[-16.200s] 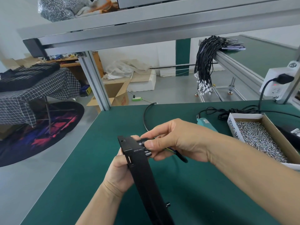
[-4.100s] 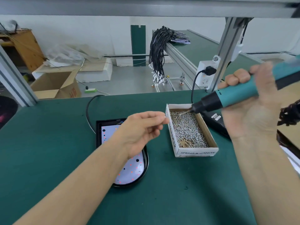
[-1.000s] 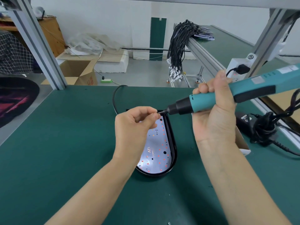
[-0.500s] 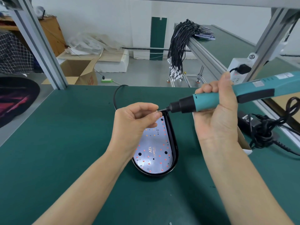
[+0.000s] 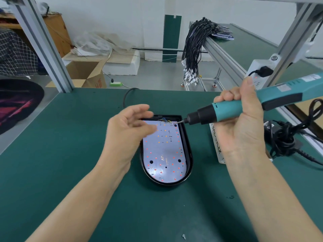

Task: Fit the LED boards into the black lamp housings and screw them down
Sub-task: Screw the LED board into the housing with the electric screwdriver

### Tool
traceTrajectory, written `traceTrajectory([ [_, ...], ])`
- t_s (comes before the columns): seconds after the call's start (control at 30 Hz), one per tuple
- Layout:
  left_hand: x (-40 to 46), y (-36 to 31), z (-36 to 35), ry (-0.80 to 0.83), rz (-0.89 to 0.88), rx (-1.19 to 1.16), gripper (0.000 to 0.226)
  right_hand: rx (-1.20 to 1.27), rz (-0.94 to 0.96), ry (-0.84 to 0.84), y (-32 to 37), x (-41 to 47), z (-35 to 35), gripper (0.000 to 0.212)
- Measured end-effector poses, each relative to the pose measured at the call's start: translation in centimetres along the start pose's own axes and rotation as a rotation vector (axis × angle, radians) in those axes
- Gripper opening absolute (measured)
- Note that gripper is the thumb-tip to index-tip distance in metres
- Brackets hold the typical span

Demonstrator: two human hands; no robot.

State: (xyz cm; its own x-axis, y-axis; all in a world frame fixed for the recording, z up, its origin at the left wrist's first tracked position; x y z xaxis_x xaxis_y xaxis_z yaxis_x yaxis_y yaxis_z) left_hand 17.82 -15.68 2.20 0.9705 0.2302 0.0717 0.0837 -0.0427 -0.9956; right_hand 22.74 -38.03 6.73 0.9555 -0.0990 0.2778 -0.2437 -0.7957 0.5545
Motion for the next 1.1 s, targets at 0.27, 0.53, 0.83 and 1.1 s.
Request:
traceTrajectory([
  [0.27,-1.0,5.5,1.8,0.006,0.389,0.38,0.083,-0.141,-0.13,0.054,-2.0,-2.6,1.2,0.026],
  [0.53,-0.9,5.9,0.2,0.112,0.428,0.488,0.077,-0.213,-0.178,0.086,-2.9,-3.5,2.1,0.03],
  [0.83,-0.8,6.1,-0.1,0.118,0.408,0.426,0.045,-0.226,-0.219,0.105,-3.9,-3.8,2.6,0.032],
  [1.1,-0.8,6.2,-0.2,0.125,0.406,0.407,0.043,-0.242,-0.214,0.11,-4.1,-3.7,2.8,0.03],
])
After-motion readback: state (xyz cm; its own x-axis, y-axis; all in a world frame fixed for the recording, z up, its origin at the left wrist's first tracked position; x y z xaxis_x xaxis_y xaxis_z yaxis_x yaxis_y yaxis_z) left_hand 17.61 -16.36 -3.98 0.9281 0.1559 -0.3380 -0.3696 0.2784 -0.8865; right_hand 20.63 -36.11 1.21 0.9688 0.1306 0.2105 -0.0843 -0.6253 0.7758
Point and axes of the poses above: each hand's wrist, its own x-axis towards the middle knuckle, its own z-axis out of the back of the hand, y = z × x, the point moved 8 cm from there along x, towards the middle knuckle, and after that the axes turned 7 degrees about y, right-handed, at the moved point
